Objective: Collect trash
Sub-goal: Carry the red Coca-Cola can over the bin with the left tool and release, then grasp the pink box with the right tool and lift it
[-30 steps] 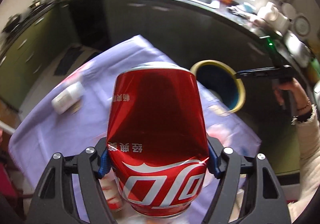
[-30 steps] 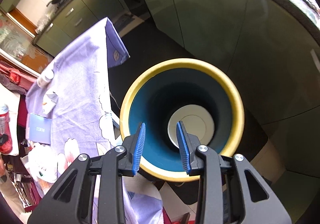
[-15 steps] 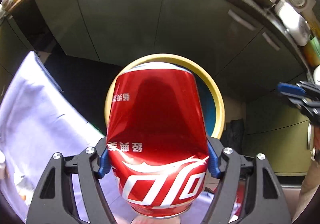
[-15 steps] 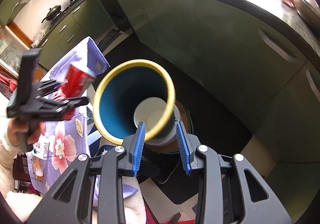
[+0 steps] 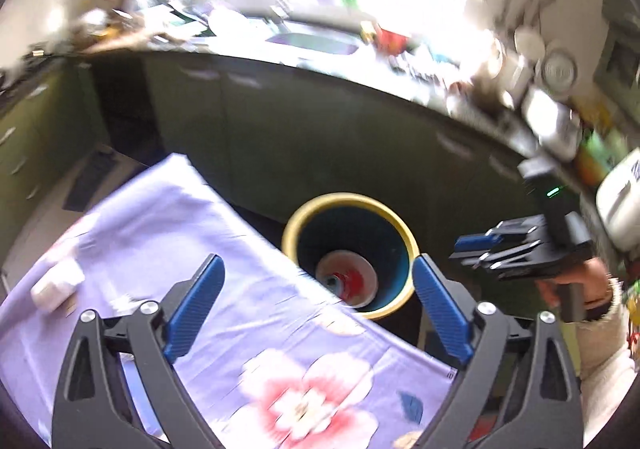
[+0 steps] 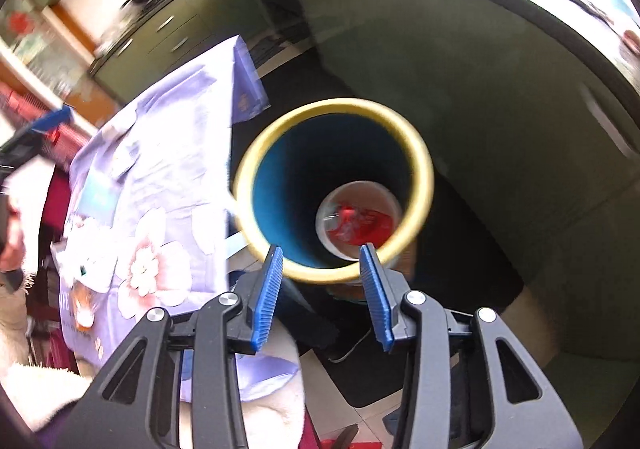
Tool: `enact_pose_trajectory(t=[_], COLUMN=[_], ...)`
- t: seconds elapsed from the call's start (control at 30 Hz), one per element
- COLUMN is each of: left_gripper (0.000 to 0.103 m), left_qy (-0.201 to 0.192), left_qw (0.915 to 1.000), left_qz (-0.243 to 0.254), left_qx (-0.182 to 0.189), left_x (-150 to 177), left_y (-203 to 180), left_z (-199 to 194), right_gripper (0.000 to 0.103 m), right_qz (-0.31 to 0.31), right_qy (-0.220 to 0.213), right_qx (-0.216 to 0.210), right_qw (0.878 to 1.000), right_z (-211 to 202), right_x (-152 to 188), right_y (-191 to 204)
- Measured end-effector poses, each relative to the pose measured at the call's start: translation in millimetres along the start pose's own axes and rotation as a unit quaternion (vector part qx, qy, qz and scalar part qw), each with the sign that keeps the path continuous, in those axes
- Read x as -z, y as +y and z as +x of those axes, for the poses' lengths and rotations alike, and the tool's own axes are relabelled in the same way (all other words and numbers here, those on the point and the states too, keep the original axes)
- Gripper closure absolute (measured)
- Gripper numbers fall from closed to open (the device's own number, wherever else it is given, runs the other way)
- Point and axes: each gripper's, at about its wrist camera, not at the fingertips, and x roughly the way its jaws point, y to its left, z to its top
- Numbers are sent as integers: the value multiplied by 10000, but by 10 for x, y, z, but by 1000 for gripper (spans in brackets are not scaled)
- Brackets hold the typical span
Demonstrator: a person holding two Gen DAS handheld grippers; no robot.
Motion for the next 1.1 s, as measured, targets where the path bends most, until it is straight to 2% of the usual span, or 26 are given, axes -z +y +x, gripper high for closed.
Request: enact_pose_trajectory(t=[0.1,0.17,0.3,0.37,0.43,0.5,0.6,0.67,0.77,0.87,1.0,1.1], left_gripper=[6,6,6,6,6,6,6,6,6,6,6,6], left_qy=[-379,-581,-902,-962,-831,-630,-475,-432,-455,-511,-548,-531], left_qw=[9977,9936,9795,9742,9720,9713,9703,9693,9687,9686,9698,9712], left_qz=[-437,-670,-1100,-1249,-1355,-1447,-1606,-1661,-1519,-1219,-873,-764], left_qx=[-344,-702,-1423,-1616,-1731,-1779,-1744,-1761,-1911,-2105,-2211,-2194], left_x=[281,518,979,1195,1428,1605,1818,1889,1925,1920,1948,1972], left_y=[367,609,907,1034,1170,1218,1288,1336,1316,1230,1164,1152], left_z=[-581,-952,-1474,-1620,-1700,-1694,-1693,-1723,-1805,-1870,-1882,-1859], right_gripper=[61,52,49,37,36,36,36,36,34,34,31,24], right_qz=[-479,-895,-1738,-2128,-2284,-2292,-2067,-1867,-1617,-1519,-1546,-1753], right_qy=[141,194,337,408,622,692,734,854,1106,1392,1394,1370], right_qx=[-226,-528,-1141,-1345,-1505,-1422,-1268,-1208,-835,-448,-153,206], right_qw=[9985,9944,9776,9669,9599,9605,9674,9712,9771,9775,9780,9747], right_z=[172,275,427,499,620,718,848,954,1179,1428,1562,1613], right_x=[-54,-74,-2,60,62,-7,-289,-476,-656,-684,-648,-634], right_y=[494,901,1743,2098,2393,2597,2860,3067,3323,3523,3790,3962])
